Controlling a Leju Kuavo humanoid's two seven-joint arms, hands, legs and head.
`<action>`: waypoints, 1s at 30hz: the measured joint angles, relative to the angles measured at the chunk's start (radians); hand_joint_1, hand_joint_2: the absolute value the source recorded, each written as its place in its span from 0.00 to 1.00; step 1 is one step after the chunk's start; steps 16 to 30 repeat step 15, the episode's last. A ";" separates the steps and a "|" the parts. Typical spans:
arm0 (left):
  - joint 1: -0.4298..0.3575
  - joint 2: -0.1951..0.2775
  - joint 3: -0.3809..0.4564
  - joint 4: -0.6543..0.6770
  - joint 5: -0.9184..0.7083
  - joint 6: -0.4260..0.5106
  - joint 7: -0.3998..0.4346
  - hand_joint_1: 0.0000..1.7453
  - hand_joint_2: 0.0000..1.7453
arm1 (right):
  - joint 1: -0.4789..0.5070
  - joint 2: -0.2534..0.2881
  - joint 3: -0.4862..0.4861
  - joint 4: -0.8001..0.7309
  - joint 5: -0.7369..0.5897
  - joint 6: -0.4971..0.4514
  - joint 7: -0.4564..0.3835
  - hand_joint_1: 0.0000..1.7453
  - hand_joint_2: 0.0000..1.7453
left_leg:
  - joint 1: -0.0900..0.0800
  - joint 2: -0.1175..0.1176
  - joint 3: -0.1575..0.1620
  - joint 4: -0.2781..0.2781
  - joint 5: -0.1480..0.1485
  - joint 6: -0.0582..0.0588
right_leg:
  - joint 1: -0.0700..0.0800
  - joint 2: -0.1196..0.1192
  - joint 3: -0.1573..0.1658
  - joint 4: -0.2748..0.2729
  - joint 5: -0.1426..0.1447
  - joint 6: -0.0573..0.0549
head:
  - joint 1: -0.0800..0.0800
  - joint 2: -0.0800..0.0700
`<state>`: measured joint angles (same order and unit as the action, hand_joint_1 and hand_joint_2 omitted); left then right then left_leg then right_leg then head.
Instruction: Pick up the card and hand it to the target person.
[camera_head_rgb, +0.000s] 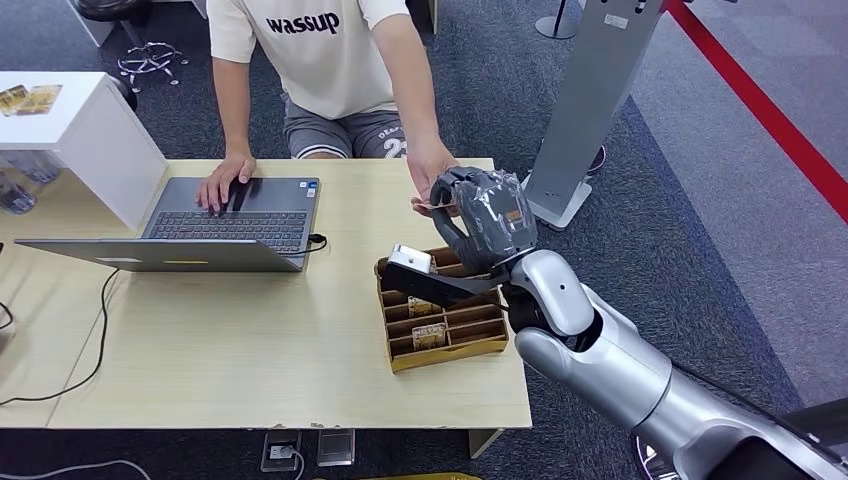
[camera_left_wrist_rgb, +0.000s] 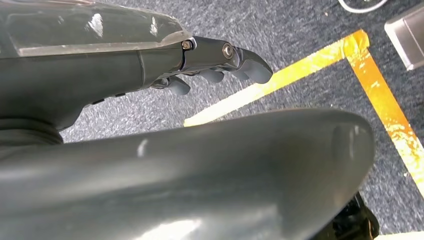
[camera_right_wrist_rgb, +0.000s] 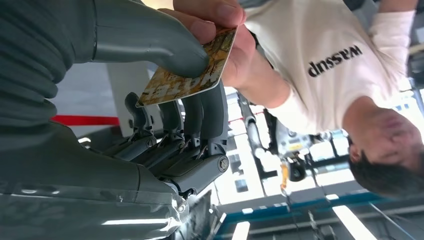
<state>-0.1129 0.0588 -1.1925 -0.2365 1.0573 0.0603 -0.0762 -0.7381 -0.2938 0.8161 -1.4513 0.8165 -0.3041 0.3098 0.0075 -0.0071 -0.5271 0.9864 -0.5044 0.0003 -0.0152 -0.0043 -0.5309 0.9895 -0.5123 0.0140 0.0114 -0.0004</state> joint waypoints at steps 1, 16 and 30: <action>-0.001 0.000 0.000 0.000 0.000 -0.007 0.001 0.00 0.00 | 0.001 0.003 -0.002 0.025 0.005 -0.026 -0.034 0.76 1.00 | 0.000 0.000 0.000 0.000 0.000 0.000 | 0.000 0.000 0.000 0.000 0.000 0.000 | 0.000 0.000; -0.005 0.000 0.000 0.000 0.012 -0.003 -0.002 0.00 0.00 | 0.019 0.054 -0.009 0.244 -0.096 -0.155 -0.186 0.00 1.00 | 0.000 0.000 0.000 0.000 0.000 0.000 | 0.000 0.000 0.000 0.000 0.000 0.000 | 0.000 0.000; -0.005 0.000 0.000 0.000 0.012 -0.003 -0.002 0.00 0.00 | 0.019 0.054 -0.009 0.244 -0.096 -0.155 -0.186 0.00 1.00 | 0.000 0.000 0.000 0.000 0.000 0.000 | 0.000 0.000 0.000 0.000 0.000 0.000 | 0.000 0.000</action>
